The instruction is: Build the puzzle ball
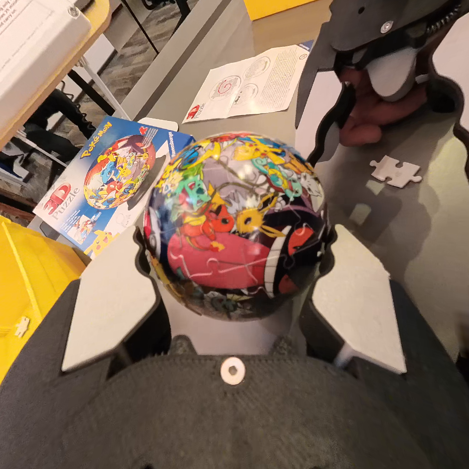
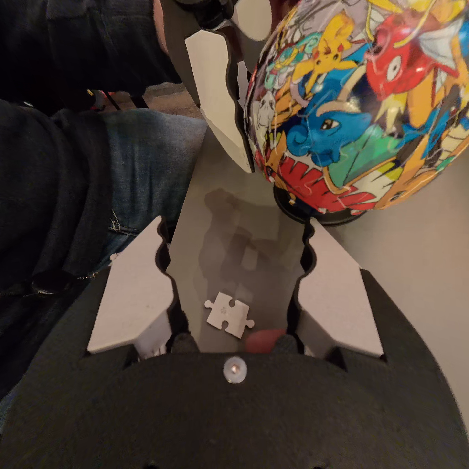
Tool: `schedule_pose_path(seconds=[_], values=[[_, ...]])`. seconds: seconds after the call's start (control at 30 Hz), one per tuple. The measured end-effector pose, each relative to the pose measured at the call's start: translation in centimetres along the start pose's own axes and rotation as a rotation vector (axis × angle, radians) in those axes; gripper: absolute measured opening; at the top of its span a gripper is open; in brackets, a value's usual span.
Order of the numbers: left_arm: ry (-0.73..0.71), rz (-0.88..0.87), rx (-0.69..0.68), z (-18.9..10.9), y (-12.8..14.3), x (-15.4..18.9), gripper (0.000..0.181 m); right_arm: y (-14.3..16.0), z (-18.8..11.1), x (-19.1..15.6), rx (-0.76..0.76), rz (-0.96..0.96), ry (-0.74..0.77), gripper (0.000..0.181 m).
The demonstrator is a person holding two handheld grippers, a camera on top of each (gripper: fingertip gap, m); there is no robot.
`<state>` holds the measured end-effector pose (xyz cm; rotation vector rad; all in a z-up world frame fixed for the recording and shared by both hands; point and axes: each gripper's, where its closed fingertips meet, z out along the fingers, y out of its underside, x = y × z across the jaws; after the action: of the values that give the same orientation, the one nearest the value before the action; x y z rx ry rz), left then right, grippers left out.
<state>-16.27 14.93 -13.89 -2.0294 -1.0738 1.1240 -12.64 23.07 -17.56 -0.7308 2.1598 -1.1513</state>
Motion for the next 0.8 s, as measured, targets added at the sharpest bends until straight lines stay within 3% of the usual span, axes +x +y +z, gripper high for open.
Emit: schedule_pose_path(seconds=[0.27,0.8], values=[[-0.007,0.006,-0.006,-0.05,-0.24,-0.04,0.130,0.08,0.01,-0.12,-0.004,-0.006,-0.006,0.105],[0.017,-0.157,0.142,-0.52,-0.22,-0.89,0.131,0.31,0.45,0.05,-0.040,-0.057,0.014,0.098]])
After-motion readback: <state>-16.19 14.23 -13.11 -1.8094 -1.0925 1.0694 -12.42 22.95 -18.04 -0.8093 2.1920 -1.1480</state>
